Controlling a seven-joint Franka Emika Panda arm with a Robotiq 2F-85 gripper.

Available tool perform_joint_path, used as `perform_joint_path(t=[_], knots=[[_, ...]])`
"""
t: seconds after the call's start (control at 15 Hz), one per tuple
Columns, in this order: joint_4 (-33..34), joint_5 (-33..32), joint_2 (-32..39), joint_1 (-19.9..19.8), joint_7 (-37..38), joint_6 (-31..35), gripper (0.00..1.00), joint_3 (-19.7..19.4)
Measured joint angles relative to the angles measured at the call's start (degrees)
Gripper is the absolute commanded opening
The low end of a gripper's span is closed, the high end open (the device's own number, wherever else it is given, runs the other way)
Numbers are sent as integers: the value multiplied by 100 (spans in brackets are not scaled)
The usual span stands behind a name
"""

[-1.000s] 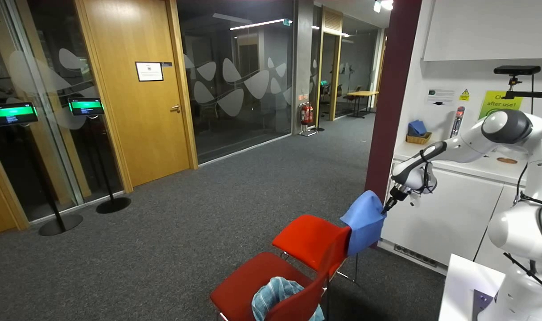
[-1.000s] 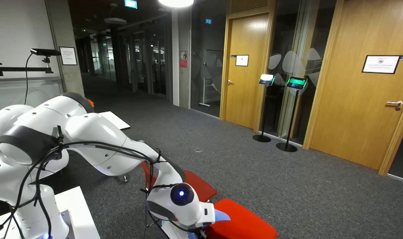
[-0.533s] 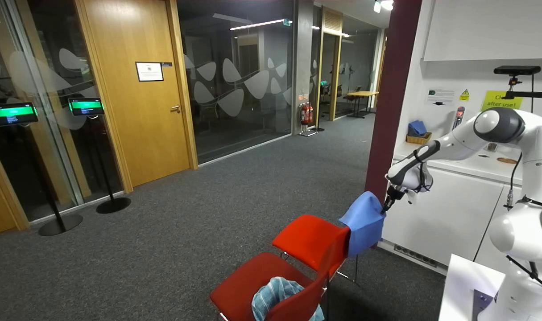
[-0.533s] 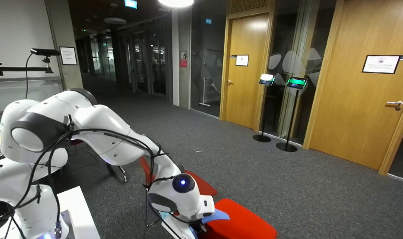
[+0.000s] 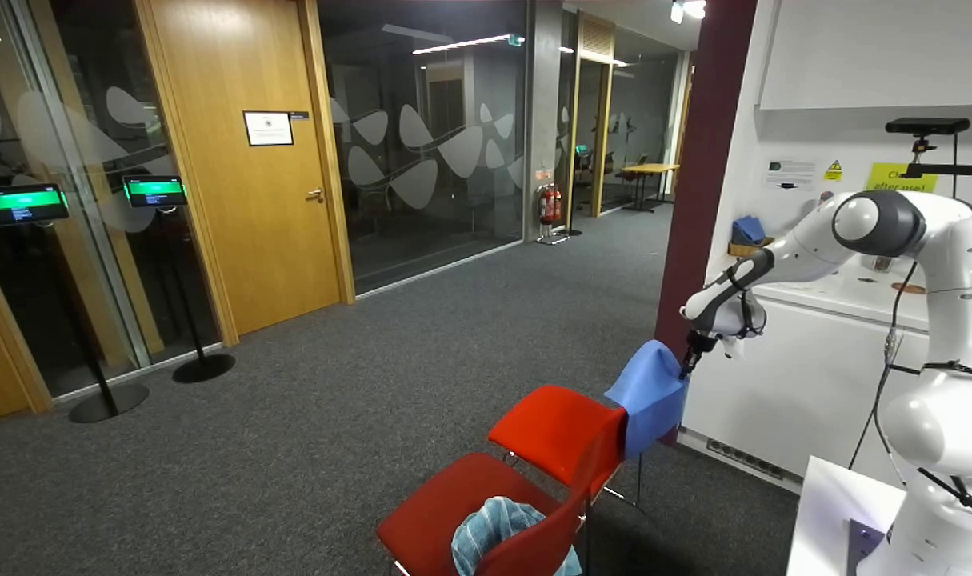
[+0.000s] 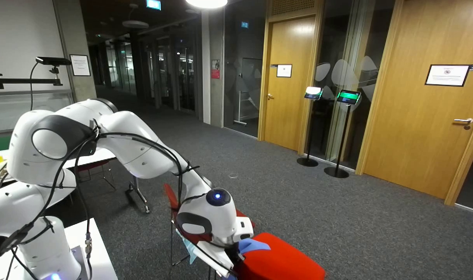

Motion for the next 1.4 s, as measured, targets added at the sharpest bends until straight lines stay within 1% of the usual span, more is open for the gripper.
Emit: perform_joint_path(t=[0.27, 0.47, 1.0, 1.4], knots=[[65, 279, -11, 61, 0, -180, 0, -21], [157, 684, -11, 57, -10, -528, 1, -19], [190, 743, -11, 57, -10, -574, 0, -19], [242, 747, 88, 271, -6, -574, 0, -240]])
